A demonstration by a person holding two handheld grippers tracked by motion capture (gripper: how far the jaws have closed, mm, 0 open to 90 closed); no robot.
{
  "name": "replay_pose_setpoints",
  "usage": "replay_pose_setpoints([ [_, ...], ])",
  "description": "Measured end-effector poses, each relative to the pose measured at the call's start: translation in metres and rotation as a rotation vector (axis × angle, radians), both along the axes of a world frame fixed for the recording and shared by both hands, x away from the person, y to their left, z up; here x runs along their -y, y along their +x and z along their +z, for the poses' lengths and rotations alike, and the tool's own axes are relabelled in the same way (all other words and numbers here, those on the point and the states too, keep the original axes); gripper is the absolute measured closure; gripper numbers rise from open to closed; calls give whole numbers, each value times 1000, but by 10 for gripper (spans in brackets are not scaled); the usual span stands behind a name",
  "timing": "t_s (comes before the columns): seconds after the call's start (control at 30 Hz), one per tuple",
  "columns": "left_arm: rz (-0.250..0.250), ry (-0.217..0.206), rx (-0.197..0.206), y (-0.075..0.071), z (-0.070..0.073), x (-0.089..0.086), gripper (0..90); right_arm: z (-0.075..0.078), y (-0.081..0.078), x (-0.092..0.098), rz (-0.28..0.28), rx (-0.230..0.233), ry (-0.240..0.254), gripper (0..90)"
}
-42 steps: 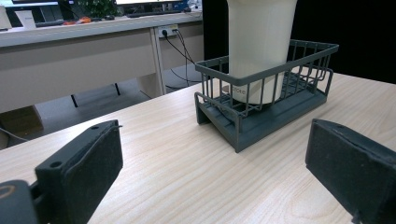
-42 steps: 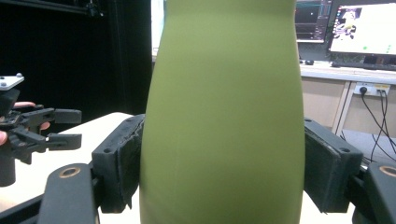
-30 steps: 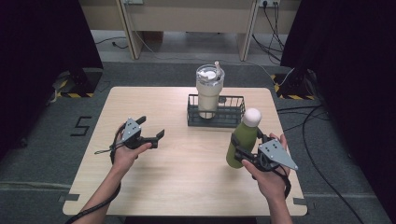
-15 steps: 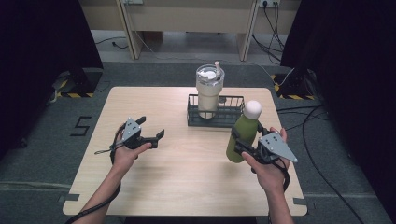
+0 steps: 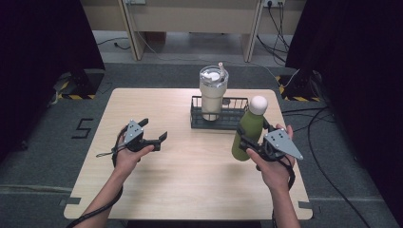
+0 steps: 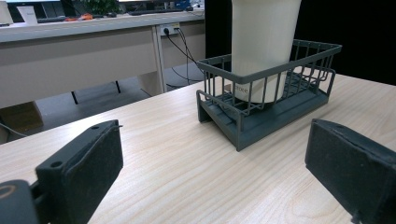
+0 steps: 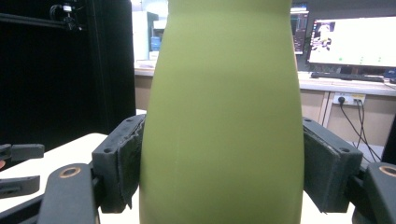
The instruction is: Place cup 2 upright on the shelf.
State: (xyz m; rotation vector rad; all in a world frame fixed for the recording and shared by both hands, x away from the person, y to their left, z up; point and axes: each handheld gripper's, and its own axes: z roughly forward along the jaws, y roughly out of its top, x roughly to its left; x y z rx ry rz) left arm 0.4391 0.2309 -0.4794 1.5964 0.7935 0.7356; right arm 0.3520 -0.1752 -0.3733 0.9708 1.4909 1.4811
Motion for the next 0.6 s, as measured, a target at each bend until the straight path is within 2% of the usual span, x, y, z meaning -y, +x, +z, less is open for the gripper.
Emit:
replay_pose_setpoints([
  [0.6,6,-2,-4,1,-1,-2,35,9,15,-1,-31,19,14,250],
])
